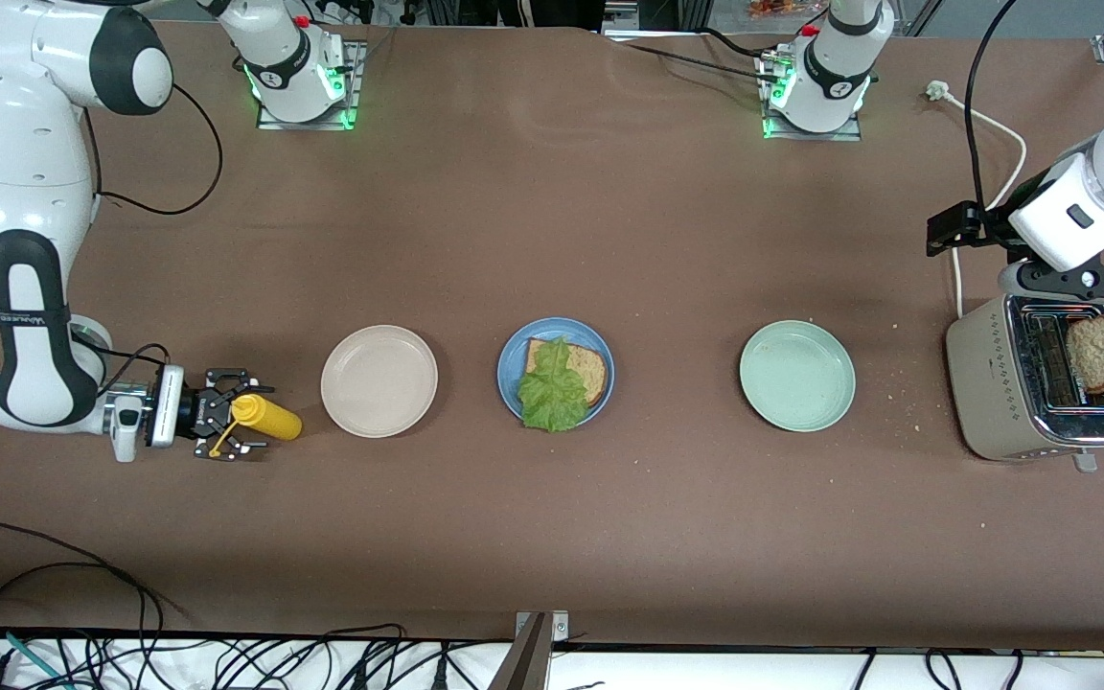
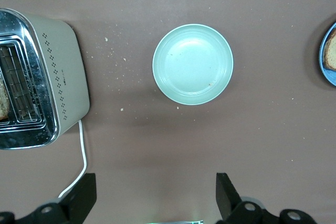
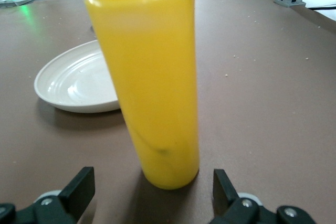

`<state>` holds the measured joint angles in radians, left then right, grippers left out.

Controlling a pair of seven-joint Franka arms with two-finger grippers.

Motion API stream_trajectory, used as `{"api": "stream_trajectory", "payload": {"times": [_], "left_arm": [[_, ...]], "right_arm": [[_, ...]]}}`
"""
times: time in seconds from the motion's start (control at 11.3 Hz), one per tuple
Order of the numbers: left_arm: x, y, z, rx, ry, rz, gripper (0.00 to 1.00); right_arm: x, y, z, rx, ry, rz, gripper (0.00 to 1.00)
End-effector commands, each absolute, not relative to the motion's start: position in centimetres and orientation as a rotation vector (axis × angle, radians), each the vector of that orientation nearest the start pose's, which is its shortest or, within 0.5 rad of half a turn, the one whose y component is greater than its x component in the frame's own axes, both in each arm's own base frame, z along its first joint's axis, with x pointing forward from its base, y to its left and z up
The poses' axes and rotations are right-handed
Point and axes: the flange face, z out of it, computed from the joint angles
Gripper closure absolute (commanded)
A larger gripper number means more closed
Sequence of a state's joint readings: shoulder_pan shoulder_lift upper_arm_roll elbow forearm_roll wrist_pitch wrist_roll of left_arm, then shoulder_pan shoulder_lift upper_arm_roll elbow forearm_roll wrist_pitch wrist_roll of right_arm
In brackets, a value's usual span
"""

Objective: Make sandwich in blue plate with both arms
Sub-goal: 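Grasp the yellow mustard bottle with the right gripper and lift it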

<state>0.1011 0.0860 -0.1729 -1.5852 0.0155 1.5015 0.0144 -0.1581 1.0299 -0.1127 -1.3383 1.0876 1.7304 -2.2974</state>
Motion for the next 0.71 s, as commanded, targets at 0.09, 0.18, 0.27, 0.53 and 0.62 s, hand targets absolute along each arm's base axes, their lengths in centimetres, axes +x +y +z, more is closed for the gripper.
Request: {"api": "stream_trajectory", "payload": {"times": [0.09,0.18,0.27,0.53,0.62], "left_arm": [[56.6,-3.7,57.2,-3.127,0.150,0.248,0.00],[56.6,-3.7,57.2,-3.127,0.150,0.251,0.00],[56.6,-3.7,57.2,-3.127,0.150,0.251,0.00],[56.6,-3.8,57.2,-3.127,0.152,0.251,0.00],[56.6,-3.8,57.2,-3.127,0.152,0.251,0.00]], "right_arm": [[69.1,-7.2,8.8,-1.621,-1.506,-0.870,0.00],[69.2,-6.6,8.9,-1.618,-1.498,-0.874,0.00],[69.3,-6.2,8.9,-1.615,-1.489,-0.883,0.07],[69.6,-5.4,9.0,-1.621,-1.499,-0.879,0.61],[69.6,-5.2,9.0,-1.627,-1.489,-0.871,0.82]]}}
